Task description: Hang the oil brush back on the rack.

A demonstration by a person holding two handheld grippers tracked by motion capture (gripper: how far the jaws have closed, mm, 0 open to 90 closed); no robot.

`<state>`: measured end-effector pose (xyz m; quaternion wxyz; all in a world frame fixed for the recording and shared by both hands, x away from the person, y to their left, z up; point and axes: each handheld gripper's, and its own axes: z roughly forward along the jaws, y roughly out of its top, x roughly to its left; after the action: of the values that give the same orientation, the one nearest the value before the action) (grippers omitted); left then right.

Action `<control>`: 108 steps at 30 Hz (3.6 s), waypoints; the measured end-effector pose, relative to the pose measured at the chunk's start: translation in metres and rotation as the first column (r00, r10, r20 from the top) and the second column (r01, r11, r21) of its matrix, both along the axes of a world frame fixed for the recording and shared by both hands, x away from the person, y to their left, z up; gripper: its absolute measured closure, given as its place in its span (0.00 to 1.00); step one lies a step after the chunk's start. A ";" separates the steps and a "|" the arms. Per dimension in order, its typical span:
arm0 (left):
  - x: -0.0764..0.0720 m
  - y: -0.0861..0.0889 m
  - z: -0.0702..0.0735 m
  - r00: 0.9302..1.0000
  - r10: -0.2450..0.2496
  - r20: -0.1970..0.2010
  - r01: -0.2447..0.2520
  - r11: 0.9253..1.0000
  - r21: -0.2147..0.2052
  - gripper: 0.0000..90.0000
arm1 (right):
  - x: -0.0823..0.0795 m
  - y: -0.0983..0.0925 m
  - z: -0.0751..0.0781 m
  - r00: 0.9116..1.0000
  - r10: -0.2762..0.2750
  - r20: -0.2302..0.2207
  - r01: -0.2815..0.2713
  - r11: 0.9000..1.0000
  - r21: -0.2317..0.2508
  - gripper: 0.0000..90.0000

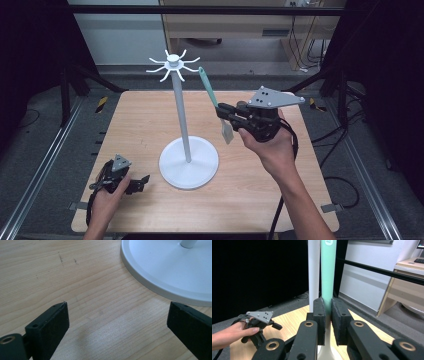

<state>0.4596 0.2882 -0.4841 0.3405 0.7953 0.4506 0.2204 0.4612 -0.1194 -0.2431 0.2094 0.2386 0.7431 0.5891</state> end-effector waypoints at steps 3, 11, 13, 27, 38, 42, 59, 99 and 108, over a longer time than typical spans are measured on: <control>0.000 0.000 0.000 1.000 -0.001 0.000 0.001 1.000 -0.001 0.04 | 0.001 0.002 0.000 1.000 0.003 0.000 -0.003 1.000 -0.001 0.92; 0.000 0.000 0.000 1.000 -0.001 0.001 0.001 1.000 -0.001 0.04 | 0.003 0.003 -0.001 1.000 0.003 -0.009 -0.003 1.000 -0.006 0.92; 0.000 0.000 0.000 1.000 -0.002 0.000 0.002 1.000 -0.001 0.04 | 0.003 0.004 -0.001 1.000 0.002 -0.011 -0.002 1.000 -0.005 0.92; 0.000 -0.001 -0.001 1.000 -0.005 -0.001 0.005 1.000 -0.003 0.04 | 0.010 0.012 -0.003 1.000 0.013 -0.021 -0.013 1.000 -0.015 0.92; 0.000 -0.001 -0.001 1.000 -0.006 -0.002 0.006 1.000 -0.002 0.04 | 0.010 0.017 -0.003 1.000 0.010 -0.022 -0.010 1.000 -0.023 0.91; 0.000 -0.001 -0.001 1.000 -0.005 -0.002 0.005 1.000 -0.003 0.04 | 0.011 0.018 -0.004 1.000 0.009 -0.021 -0.009 1.000 -0.025 0.91; 0.000 -0.001 -0.001 1.000 -0.010 -0.005 0.010 1.000 0.000 0.04 | 0.009 0.020 -0.004 1.000 -0.012 -0.015 0.011 0.999 -0.044 0.91; 0.000 -0.002 -0.001 1.000 -0.017 -0.008 0.017 1.000 0.006 0.04 | 0.008 0.004 -0.010 0.997 -0.068 -0.035 0.064 0.992 -0.108 0.88; 0.000 -0.002 -0.001 1.000 -0.017 -0.008 0.017 1.000 0.006 0.04 | 0.006 -0.002 -0.012 0.996 -0.085 -0.038 0.080 0.990 -0.115 0.80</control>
<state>0.4599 0.2864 -0.4854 0.3381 0.8010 0.4445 0.2159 0.4676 -0.1218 -0.2548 0.2309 0.2693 0.7691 0.5316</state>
